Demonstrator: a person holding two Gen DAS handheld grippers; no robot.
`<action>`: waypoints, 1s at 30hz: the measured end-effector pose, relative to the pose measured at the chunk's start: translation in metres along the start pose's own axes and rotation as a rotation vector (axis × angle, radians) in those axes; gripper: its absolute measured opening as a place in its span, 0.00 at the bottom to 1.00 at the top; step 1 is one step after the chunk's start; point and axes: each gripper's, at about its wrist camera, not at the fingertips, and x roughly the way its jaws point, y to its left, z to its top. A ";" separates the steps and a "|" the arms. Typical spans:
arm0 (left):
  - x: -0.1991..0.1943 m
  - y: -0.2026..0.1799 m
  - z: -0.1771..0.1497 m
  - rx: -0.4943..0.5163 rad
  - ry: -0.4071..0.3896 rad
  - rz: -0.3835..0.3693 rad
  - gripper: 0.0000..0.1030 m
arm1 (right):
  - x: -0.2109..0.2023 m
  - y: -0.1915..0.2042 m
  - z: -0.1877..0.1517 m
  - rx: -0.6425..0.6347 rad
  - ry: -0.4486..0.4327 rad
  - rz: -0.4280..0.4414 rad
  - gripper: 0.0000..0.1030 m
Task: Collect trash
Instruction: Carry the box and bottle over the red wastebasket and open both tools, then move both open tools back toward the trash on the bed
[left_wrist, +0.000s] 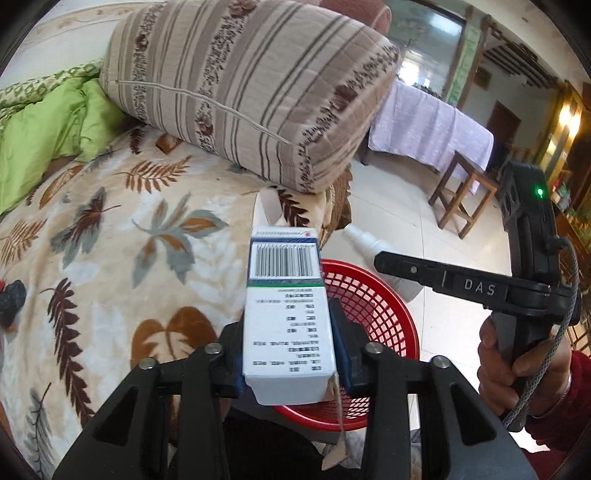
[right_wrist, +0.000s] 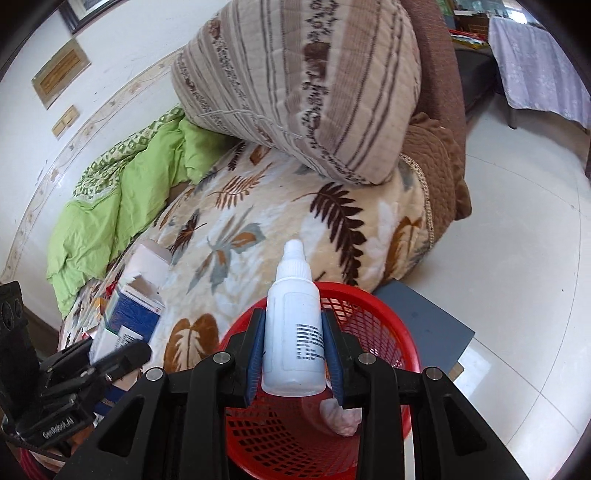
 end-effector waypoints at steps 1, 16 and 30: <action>0.001 -0.002 -0.001 0.002 0.000 0.006 0.59 | -0.001 -0.003 0.000 0.006 -0.005 -0.008 0.40; -0.056 0.068 -0.029 -0.133 -0.083 0.145 0.60 | 0.026 0.076 0.001 -0.146 0.009 0.114 0.50; -0.141 0.194 -0.127 -0.454 -0.126 0.395 0.60 | 0.115 0.238 -0.038 -0.403 0.152 0.269 0.50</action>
